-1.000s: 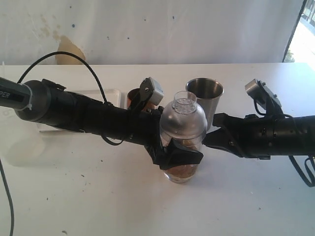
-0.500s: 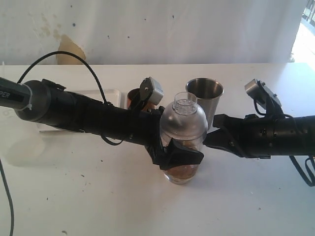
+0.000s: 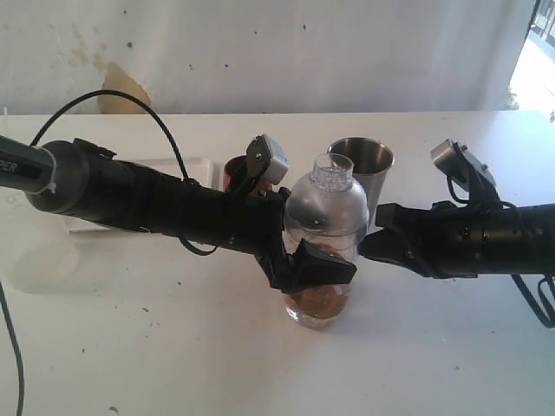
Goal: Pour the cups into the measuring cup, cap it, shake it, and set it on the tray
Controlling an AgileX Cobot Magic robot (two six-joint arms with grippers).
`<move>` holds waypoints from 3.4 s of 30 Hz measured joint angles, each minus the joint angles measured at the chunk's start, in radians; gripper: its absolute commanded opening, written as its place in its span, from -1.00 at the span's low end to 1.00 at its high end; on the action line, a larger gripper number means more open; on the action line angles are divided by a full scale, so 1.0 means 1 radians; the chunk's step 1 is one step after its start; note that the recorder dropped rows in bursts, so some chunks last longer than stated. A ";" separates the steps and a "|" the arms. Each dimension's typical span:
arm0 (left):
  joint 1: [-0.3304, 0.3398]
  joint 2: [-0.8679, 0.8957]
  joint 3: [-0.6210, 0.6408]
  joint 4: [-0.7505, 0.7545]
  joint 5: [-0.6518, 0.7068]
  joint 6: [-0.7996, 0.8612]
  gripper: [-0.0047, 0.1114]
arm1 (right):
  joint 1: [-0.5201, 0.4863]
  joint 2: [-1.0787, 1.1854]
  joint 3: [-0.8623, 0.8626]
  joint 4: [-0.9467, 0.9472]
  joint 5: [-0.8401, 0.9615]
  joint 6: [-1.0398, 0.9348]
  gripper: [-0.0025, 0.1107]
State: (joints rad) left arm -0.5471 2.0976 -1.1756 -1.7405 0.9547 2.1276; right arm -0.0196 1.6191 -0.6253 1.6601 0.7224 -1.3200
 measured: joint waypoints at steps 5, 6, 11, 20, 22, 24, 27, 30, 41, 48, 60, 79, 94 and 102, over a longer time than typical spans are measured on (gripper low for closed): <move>0.000 0.000 0.000 0.000 -0.002 0.000 -0.92 | 0.000 0.000 0.000 0.000 -0.004 -0.052 -0.96; 0.000 -0.002 0.000 0.000 -0.002 0.000 -0.92 | 0.000 -0.004 0.000 0.000 -0.018 -0.054 -0.96; -0.002 -0.063 0.002 0.022 -0.098 -0.005 -0.92 | 0.000 -0.108 0.000 0.000 -0.129 -0.062 -0.96; 0.058 -0.293 0.002 0.031 -0.123 -0.007 -0.92 | 0.000 -0.430 -0.002 -0.040 -0.287 -0.060 -0.96; 0.077 -0.333 0.002 0.031 -0.107 -0.020 -0.92 | 0.000 -0.465 -0.002 -0.082 -0.302 -0.027 -0.96; 0.097 -0.358 0.002 0.029 -0.046 -0.049 -0.92 | 0.000 -0.497 -0.002 -0.120 -0.317 0.002 -0.96; 0.080 -0.375 0.012 0.035 -0.043 -0.045 -0.92 | 0.000 -0.516 -0.002 -0.136 -0.322 0.015 -0.96; 0.070 -0.412 0.044 0.061 -0.159 -0.032 -0.92 | 0.000 -0.530 -0.002 -0.155 -0.319 0.035 -0.96; 0.147 -0.463 0.090 0.056 -0.110 -0.026 -0.92 | 0.000 -0.547 -0.002 -0.217 -0.317 0.089 -0.96; 0.184 -0.520 0.130 0.058 -0.107 -0.021 -0.92 | 0.000 -0.547 -0.002 -0.227 -0.317 0.091 -0.96; 0.237 -0.594 0.183 0.049 -0.151 -0.027 -0.92 | 0.000 -0.589 -0.002 -0.233 -0.317 0.106 -0.96; 0.309 -0.692 0.285 0.047 -0.101 -0.016 -0.92 | 0.000 -0.747 -0.002 -0.248 -0.334 0.135 -0.96; 0.386 -0.829 0.314 0.051 -0.158 -0.041 -0.92 | 0.000 -1.032 0.025 -0.443 -0.288 0.246 -0.96; 0.408 -0.935 0.314 0.049 -0.356 -0.082 -0.92 | 0.000 -1.344 0.148 -0.461 -0.487 0.297 -0.96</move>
State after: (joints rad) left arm -0.1391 1.1629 -0.8614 -1.6914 0.5991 2.0452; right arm -0.0196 0.2746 -0.4773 1.1992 0.2352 -1.0232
